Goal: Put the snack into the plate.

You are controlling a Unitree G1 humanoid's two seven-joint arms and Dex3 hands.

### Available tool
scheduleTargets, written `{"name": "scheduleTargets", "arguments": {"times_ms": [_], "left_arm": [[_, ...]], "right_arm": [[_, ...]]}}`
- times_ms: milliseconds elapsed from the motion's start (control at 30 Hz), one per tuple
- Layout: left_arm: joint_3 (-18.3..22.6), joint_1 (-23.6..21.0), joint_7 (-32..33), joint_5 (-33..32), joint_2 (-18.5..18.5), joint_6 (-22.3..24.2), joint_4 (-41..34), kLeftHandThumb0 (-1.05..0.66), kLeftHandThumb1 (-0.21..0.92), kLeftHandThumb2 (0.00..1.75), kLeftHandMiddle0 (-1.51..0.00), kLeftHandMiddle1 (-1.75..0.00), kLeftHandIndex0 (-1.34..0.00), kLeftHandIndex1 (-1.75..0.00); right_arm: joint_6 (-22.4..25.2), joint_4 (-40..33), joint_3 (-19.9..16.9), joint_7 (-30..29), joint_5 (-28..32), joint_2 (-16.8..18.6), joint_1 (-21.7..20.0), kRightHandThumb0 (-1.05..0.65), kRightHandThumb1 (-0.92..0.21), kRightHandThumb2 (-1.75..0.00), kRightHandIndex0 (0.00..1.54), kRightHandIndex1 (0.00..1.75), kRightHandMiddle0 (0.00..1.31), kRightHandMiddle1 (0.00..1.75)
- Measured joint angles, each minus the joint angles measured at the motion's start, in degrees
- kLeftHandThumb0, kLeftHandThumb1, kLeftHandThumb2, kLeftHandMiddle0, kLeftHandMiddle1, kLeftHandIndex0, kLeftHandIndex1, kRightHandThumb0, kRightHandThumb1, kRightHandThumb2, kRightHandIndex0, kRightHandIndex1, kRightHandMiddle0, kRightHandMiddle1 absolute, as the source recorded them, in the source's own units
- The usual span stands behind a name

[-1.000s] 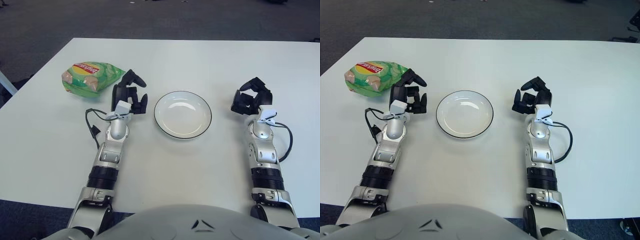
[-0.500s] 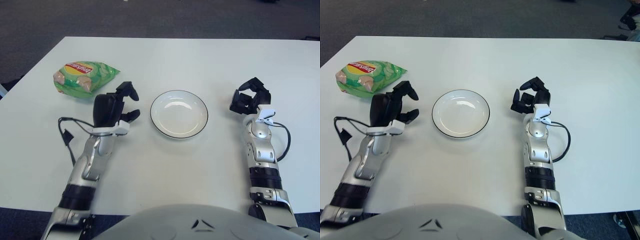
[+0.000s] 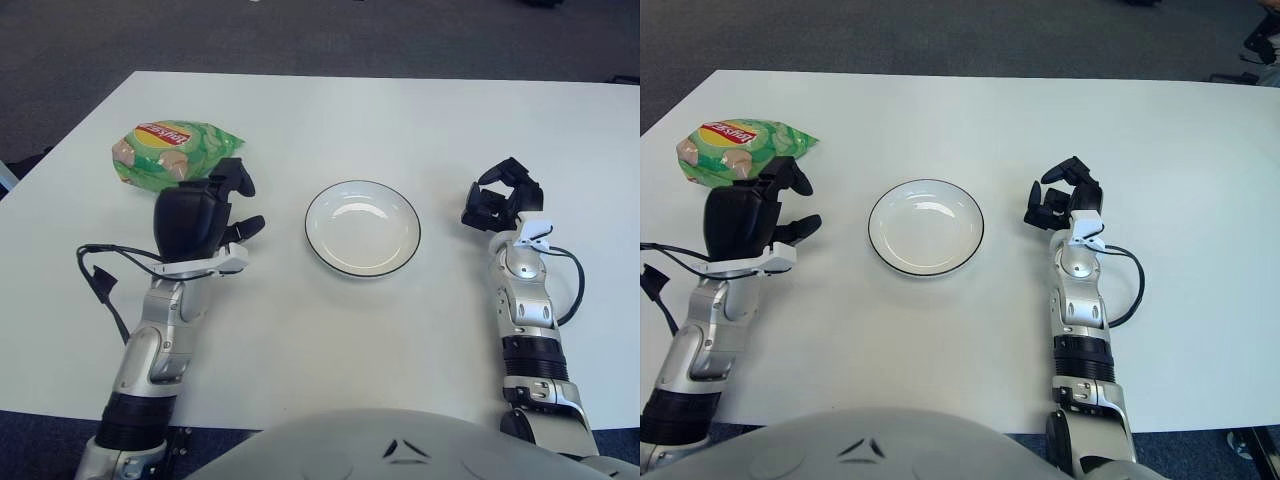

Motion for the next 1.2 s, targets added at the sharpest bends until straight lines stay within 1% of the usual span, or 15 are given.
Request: {"name": "scheduleTargets", "arguments": {"times_ms": [67, 233, 367, 433, 467, 500, 533, 567, 633, 667, 767, 867, 1067, 1200], "left_arm": [[0.83, -0.62, -0.89, -0.08, 1.24, 0.05, -0.20, -0.38, 0.76, 0.74, -0.55, -1.63, -0.29, -1.75], [2.59, -2.32, -2.83, -0.09, 4.20, 0.37, -0.24, -0.37, 0.83, 0.65, -0.41, -1.51, -0.25, -1.75], [2.71, -2.96, -2.95, 1.29, 6.25, -0.09, -0.16, -0.36, 0.88, 0.57, -0.31, -1.42, -0.22, -1.75], [2.70, -3.28, -2.78, 2.42, 7.35, -0.31, 0.05, -0.36, 0.90, 0.54, -0.25, -1.34, -0.20, -1.75], [2.70, -3.53, -2.55, 3.12, 7.95, -0.40, 0.26, -0.46, 0.85, 0.64, -0.21, -1.26, -0.13, -1.61], [2.70, -3.77, -2.34, 3.74, 8.38, -0.45, 0.43, -0.50, 0.82, 0.70, -0.20, -1.24, -0.10, -1.56], [2.70, -4.06, -2.11, 4.40, 8.96, -0.46, 0.68, -0.57, 0.78, 0.78, -0.16, -1.17, -0.07, -1.46], [2.70, -4.29, -2.02, 4.87, 9.47, -0.46, 0.87, -0.61, 0.75, 0.83, -0.13, -1.12, -0.04, -1.39], [2.71, -4.71, -1.77, 6.13, 10.51, -0.45, 1.46, -0.65, 0.74, 0.85, -0.09, -1.04, -0.02, -1.29], [2.70, -4.90, -1.57, 6.72, 11.07, -0.41, 1.89, -0.67, 0.76, 0.84, -0.07, -0.98, -0.01, -1.23], [2.68, -5.43, -1.39, 8.31, 12.42, -0.13, 3.11, -0.71, 0.79, 0.82, -0.03, -0.90, 0.00, -1.15], [2.57, -6.34, -1.15, 9.09, 13.22, 0.19, 4.61, -0.73, 0.84, 0.78, -0.01, -0.83, 0.00, -1.11], [1.97, -9.17, -0.20, 10.63, 14.27, 1.09, 8.74, -0.81, 0.90, 0.70, 0.00, -0.71, 0.00, -1.11], [1.69, -10.26, 0.00, 10.85, 14.61, 1.65, 10.32, -0.84, 0.92, 0.70, 0.00, -0.68, 0.00, -1.13]], "right_arm": [[0.00, 0.03, 0.00, 0.05, 0.01, 0.00, -0.03, -0.52, -0.22, -1.44, 1.31, 1.75, 0.70, 1.75], [0.00, 0.25, -0.03, 0.19, 0.01, 0.00, -0.11, -0.52, -0.22, -1.44, 1.32, 1.75, 0.70, 1.75], [0.00, 0.57, -0.05, 0.43, 0.02, -0.02, -0.20, -0.52, -0.22, -1.44, 1.32, 1.75, 0.70, 1.75], [0.00, 0.71, -0.08, 0.58, 0.02, -0.03, -0.22, -0.52, -0.22, -1.44, 1.32, 1.75, 0.70, 1.75], [0.00, 0.84, -0.12, 0.65, 0.02, -0.05, -0.26, -0.52, -0.22, -1.44, 1.32, 1.75, 0.70, 1.75], [0.00, 0.93, -0.17, 0.69, 0.02, -0.08, -0.28, -0.52, -0.22, -1.44, 1.32, 1.75, 0.70, 1.75], [0.00, 1.02, -0.24, 0.70, 0.02, -0.11, -0.32, -0.52, -0.22, -1.44, 1.32, 1.75, 0.70, 1.75], [0.00, 1.09, -0.29, 0.70, 0.02, -0.12, -0.36, -0.52, -0.22, -1.44, 1.32, 1.75, 0.70, 1.75], [0.00, 1.26, -0.35, 0.71, 0.02, -0.12, -0.45, -0.53, -0.21, -1.44, 1.32, 1.75, 0.70, 1.75], [0.00, 1.35, -0.39, 0.71, 0.02, -0.12, -0.51, -0.53, -0.21, -1.45, 1.32, 1.75, 0.70, 1.75], [0.00, 1.52, -0.49, 0.78, 0.02, -0.11, -0.61, -0.53, -0.21, -1.45, 1.32, 1.75, 0.70, 1.75], [0.00, 1.58, -0.60, 0.98, 0.02, -0.11, -0.61, -0.53, -0.21, -1.45, 1.32, 1.75, 0.71, 1.75], [-0.03, 2.09, -1.01, 1.45, 0.04, -0.12, -0.76, -0.53, -0.21, -1.46, 1.32, 1.75, 0.71, 1.75], [-0.05, 2.52, -1.32, 1.76, 0.05, -0.15, -0.89, -0.53, -0.20, -1.46, 1.32, 1.75, 0.71, 1.75]]}}
